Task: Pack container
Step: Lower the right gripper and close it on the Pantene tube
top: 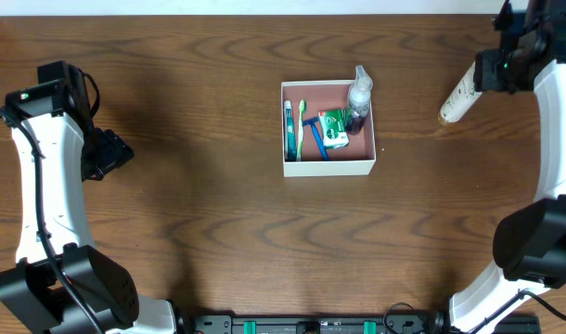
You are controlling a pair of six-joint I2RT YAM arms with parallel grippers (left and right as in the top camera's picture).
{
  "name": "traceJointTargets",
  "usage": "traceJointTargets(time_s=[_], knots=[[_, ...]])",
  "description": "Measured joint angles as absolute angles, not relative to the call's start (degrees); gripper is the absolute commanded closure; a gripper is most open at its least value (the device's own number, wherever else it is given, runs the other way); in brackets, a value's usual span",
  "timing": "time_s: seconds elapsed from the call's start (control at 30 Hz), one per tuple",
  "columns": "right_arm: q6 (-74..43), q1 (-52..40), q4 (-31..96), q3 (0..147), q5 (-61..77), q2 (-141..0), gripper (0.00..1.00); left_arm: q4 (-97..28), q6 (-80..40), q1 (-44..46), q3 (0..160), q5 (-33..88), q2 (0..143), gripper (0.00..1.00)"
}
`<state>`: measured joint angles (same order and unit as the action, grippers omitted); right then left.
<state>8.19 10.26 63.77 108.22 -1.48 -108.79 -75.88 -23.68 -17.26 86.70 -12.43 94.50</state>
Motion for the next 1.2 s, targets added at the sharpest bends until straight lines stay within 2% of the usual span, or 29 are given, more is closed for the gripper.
traceJointTargets(time_s=[0.1,0.3,0.7,0.9,1.03,1.17,1.2], knots=[[8.3,10.6,60.9,104.8,-1.2,-109.0,0.45,-75.9,-23.7,-17.3,86.7,-12.4,94.5,0.02],[8.5,10.8,56.1,102.5,0.8,-109.3,0.57,-75.9,-23.7,-17.3,86.7,-12.4,94.5,0.02],[8.4,10.8,55.0,102.5,4.1,-109.4,0.58,-75.9,-23.7,-17.3,86.7,-12.4,94.5,0.02],[8.3,10.8,55.0,102.5,5.1,-110.3,0.66,-75.9,-23.7,-17.3,86.7,-12.4,94.5,0.02],[8.3,10.8,55.0,102.5,5.4,-110.9,0.75,-75.9,-23.7,-17.3,86.7,-12.4,94.5,0.02],[8.3,10.8,55.0,102.5,5.5,-111.1,0.99,-75.9,-23.7,-17.3,86.7,-12.4,94.5,0.02],[8.3,10.8,54.9,102.5,5.4,-111.1,0.99,-75.9,-23.7,-17.3,86.7,-12.4,94.5,0.02]])
